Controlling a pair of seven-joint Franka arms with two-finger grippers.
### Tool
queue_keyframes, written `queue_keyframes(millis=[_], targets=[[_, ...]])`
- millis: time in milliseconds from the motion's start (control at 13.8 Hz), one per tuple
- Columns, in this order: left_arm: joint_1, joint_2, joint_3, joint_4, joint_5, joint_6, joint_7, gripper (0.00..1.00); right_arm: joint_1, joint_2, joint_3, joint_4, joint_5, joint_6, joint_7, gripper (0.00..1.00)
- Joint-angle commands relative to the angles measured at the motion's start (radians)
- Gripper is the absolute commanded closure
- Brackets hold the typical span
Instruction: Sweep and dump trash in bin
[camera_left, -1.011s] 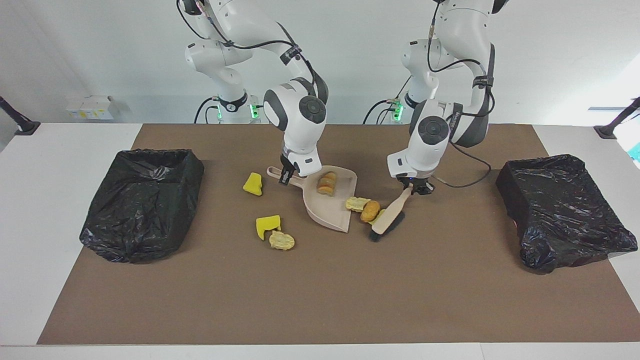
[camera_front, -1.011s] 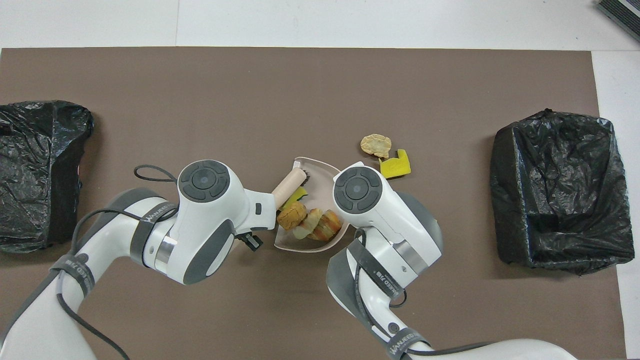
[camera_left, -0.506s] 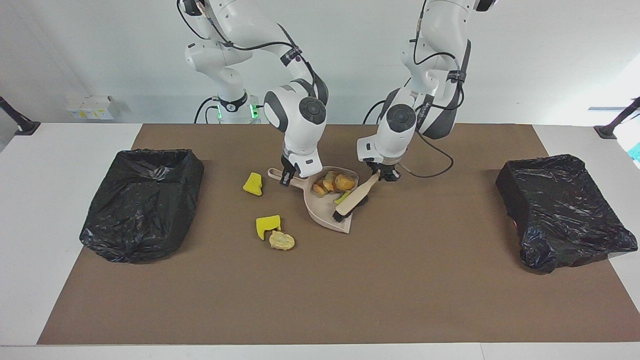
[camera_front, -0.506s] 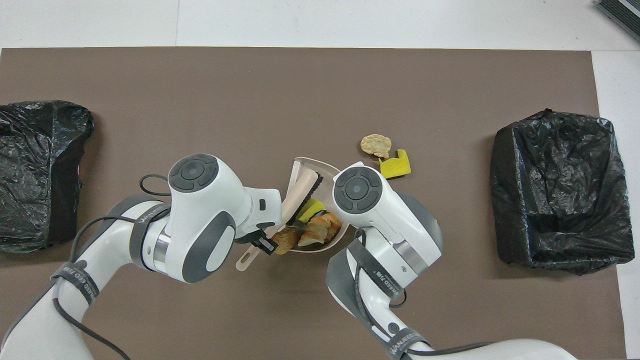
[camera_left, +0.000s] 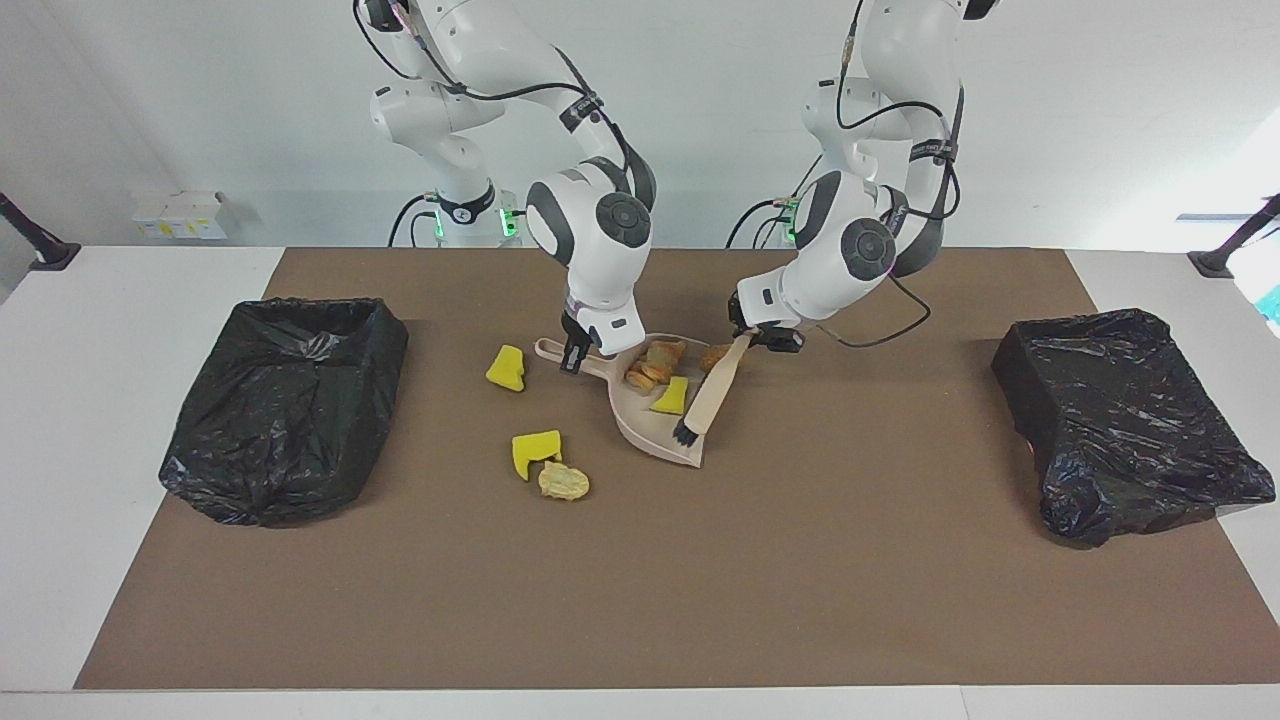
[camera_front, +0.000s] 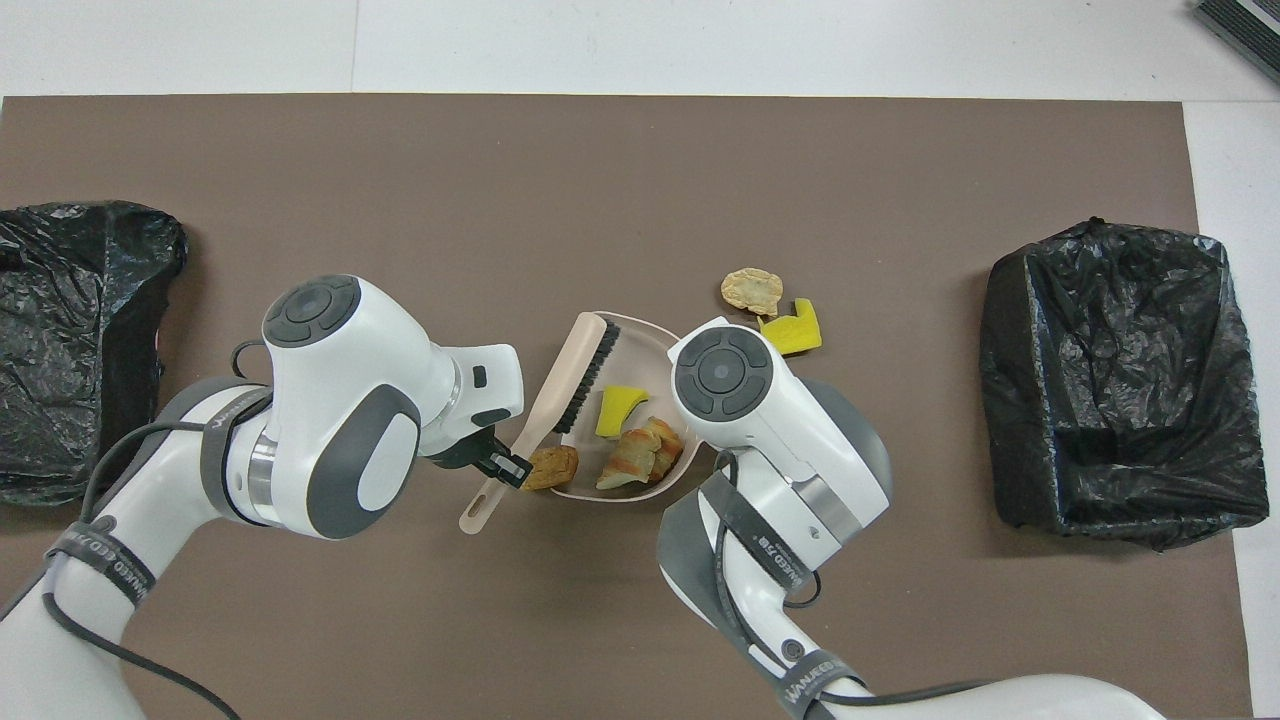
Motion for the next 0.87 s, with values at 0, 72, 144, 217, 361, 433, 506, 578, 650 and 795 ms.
queue_keyframes(millis=[0,72,144,217,361,433,506,578,650,795], targets=[[0.040,-0.029,0.001,0.058,-0.014,-0.079,-0.023,1.00,-0.037,-0.001,0.006,0.007,-0.016,0.018,-0.119,1.00],[0.060,-0.029,-0.002,0.085,-0.012,-0.110,-0.033,1.00,-0.051,-0.003,0.006,0.009,-0.016,0.018,-0.168,1.00],[0.063,-0.031,0.001,0.090,-0.011,-0.141,-0.052,1.00,-0.065,-0.007,0.006,0.010,-0.016,0.018,-0.208,1.00],[0.069,-0.048,0.001,0.075,-0.011,-0.161,-0.079,1.00,-0.076,-0.009,0.006,0.010,-0.016,0.021,-0.256,1.00],[0.072,-0.094,0.001,0.015,-0.009,-0.205,-0.214,1.00,-0.088,-0.009,0.006,0.009,-0.030,0.033,-0.363,1.00],[0.064,-0.124,0.001,-0.032,-0.009,-0.209,-0.280,1.00,-0.088,-0.009,0.005,0.009,-0.033,0.031,-0.382,1.00],[0.058,-0.165,0.000,-0.087,-0.009,-0.222,-0.349,1.00,-0.087,-0.009,0.006,0.007,-0.034,0.031,-0.385,1.00],[0.054,-0.210,-0.002,-0.149,-0.009,-0.231,-0.404,1.00,-0.080,-0.010,0.006,0.006,-0.034,0.034,-0.385,1.00],[0.041,-0.253,0.000,-0.221,-0.009,-0.213,-0.438,1.00,-0.076,-0.012,0.006,0.004,-0.036,0.034,-0.387,1.00],[0.041,-0.310,0.000,-0.302,-0.009,-0.184,-0.502,1.00,-0.071,-0.017,0.006,0.001,-0.066,0.022,-0.408,1.00]])
